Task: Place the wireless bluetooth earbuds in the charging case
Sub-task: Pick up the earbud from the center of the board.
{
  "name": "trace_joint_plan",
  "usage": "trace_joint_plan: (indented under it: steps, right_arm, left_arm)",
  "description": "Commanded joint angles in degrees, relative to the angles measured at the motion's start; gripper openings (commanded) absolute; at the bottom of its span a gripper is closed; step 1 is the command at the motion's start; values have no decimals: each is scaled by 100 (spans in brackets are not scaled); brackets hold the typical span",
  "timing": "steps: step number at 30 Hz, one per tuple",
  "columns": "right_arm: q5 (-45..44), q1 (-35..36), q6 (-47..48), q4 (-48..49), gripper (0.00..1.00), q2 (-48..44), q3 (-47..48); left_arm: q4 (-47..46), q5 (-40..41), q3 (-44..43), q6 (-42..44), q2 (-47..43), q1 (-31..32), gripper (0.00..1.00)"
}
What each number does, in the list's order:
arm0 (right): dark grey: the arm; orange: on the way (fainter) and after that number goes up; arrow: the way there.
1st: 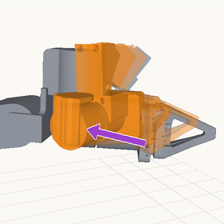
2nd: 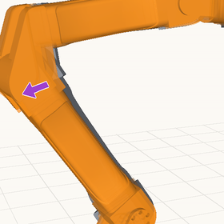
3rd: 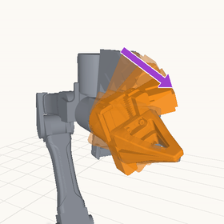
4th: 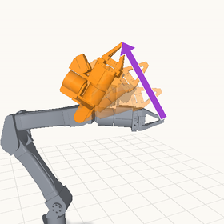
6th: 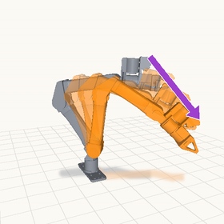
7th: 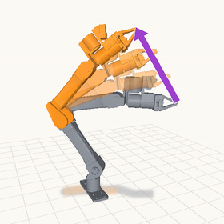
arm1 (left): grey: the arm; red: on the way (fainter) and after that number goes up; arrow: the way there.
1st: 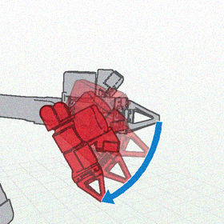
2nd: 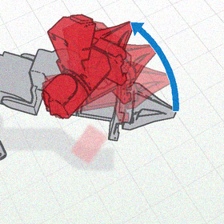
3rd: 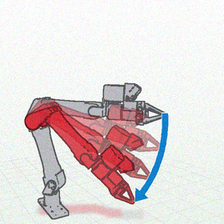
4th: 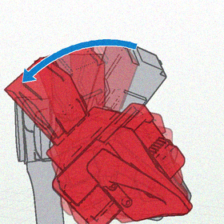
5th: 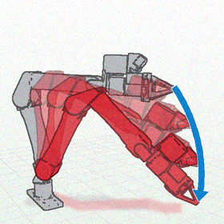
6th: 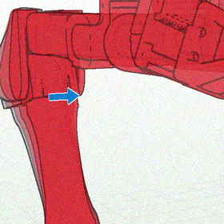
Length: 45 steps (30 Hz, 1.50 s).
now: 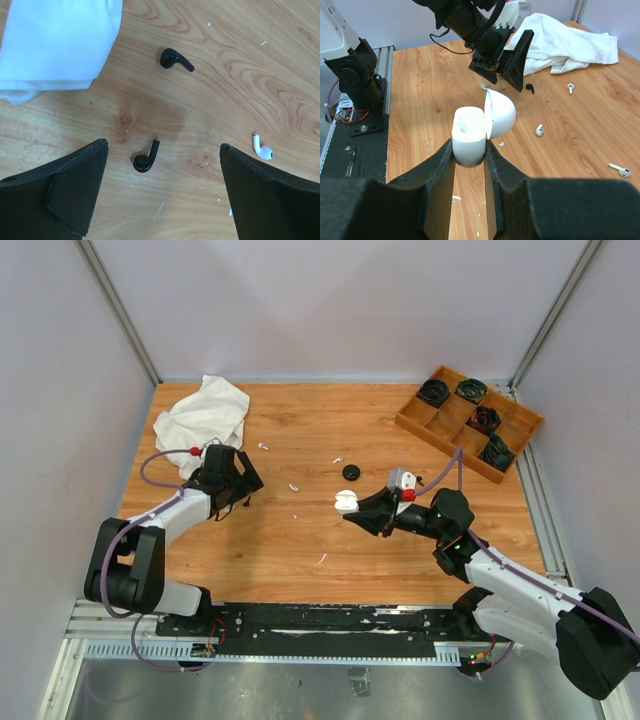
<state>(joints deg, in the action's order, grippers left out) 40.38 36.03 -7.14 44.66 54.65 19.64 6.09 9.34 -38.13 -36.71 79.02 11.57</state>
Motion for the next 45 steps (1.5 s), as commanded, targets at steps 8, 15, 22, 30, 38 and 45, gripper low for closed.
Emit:
trace_joint_plan:
  steps: [8, 15, 22, 30, 38, 45]
  right_arm:
    - [-76, 65, 125, 12, 3, -66, -21]
    - [-133, 66, 197, -59, 4, -69, -15]
    - [-208, 69, 289, -169, 4, -46, -4]
    - [-221, 66, 322, -204, 4, 4, 5]
    - [-224, 68, 361, -242, 5, 28, 18]
    - [-224, 66, 380, -283, 5, 17, 33]
  left_arm:
    - [-310, -222, -836, 135, 463, -85, 96]
    - [-1, 8, -2119, 223, 1608, -85, 89]
    - [145, 192, -2978, 306, 2633, -85, 78]
    - [154, 271, -3456, 406, 3203, -85, 59]
    - [344, 325, -3899, 537, 3652, -85, 43]
    - [463, 230, -4037, 622, 3841, -85, 39]
